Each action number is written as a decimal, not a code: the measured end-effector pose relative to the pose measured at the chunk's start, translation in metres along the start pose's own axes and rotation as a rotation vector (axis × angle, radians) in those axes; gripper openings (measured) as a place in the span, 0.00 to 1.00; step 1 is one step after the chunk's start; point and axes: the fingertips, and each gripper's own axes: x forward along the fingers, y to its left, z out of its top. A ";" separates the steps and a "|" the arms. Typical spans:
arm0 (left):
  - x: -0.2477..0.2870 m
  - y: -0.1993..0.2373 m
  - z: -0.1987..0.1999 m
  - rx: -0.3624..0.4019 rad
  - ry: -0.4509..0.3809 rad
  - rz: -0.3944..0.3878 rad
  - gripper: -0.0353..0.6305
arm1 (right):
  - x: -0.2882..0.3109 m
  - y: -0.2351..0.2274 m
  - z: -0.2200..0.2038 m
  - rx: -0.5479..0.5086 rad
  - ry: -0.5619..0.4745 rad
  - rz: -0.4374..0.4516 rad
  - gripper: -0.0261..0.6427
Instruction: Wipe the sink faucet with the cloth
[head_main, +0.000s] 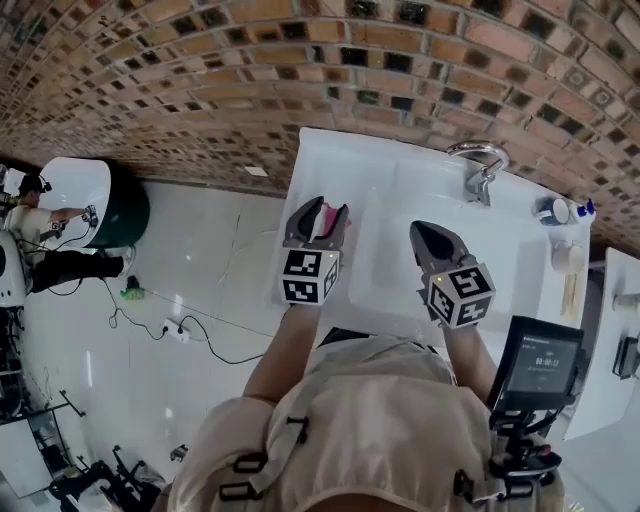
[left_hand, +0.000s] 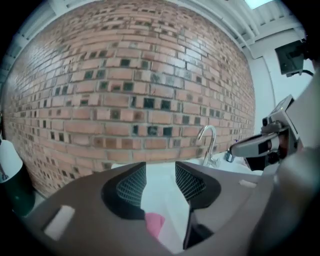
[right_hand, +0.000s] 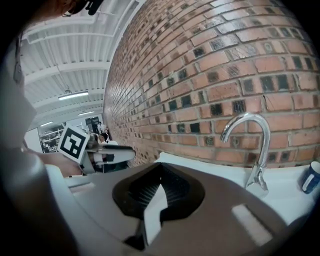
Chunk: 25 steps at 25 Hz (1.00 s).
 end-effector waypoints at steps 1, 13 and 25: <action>-0.003 -0.007 0.021 0.016 -0.046 -0.010 0.29 | -0.004 0.000 0.009 -0.004 -0.020 0.000 0.03; -0.002 -0.135 0.132 0.156 -0.290 -0.274 0.06 | -0.075 -0.029 0.104 -0.118 -0.270 -0.085 0.03; 0.015 -0.197 0.126 0.187 -0.270 -0.379 0.06 | -0.109 -0.062 0.097 -0.083 -0.303 -0.137 0.03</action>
